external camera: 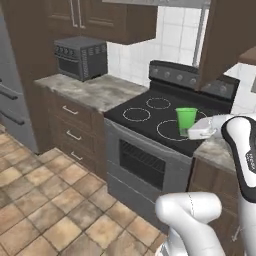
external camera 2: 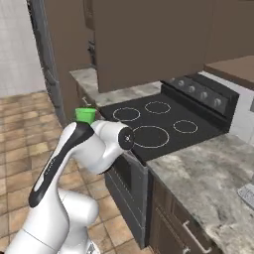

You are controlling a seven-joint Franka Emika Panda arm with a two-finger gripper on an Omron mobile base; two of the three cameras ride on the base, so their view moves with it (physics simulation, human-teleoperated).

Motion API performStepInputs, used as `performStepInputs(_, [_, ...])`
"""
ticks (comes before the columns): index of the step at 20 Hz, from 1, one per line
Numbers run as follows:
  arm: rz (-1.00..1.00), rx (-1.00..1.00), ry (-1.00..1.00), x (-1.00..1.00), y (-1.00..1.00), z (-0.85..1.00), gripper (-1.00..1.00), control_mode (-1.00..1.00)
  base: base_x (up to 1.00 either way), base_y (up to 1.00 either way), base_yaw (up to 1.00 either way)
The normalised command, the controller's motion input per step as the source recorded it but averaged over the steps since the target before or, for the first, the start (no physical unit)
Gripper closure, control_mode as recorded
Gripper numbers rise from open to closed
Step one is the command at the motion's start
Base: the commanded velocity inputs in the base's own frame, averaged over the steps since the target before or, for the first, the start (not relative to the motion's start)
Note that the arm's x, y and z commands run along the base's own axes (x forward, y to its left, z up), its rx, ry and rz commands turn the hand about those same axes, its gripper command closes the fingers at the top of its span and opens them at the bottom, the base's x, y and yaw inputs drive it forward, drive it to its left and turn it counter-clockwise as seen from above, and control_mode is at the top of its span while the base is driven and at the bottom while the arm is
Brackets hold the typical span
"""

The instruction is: There is a tray on the dining counter. Grab the cup, mug, and pitcher and place them on the tray. The pitcher may be placed next to the tray if it cannot fit the tray.

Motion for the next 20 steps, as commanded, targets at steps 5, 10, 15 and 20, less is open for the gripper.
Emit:
performStepInputs(5, [0.00, 0.00, 0.00, 0.00, 0.00, 0.00, 1.00, 1.00, -0.06, 0.00, 1.00])
performStepInputs(10, [0.00, 0.00, 0.00, 0.00, 0.00, 0.00, 1.00, 1.00, -0.16, 0.07, 0.99])
performStepInputs(15, [0.00, 0.00, 0.00, 0.00, 0.00, 0.00, 1.00, 1.00, 0.15, 0.45, 0.48])
performStepInputs(20, [0.00, 0.00, 0.00, 0.00, 0.00, 0.00, 1.00, 1.00, 0.72, 0.53, 0.05])
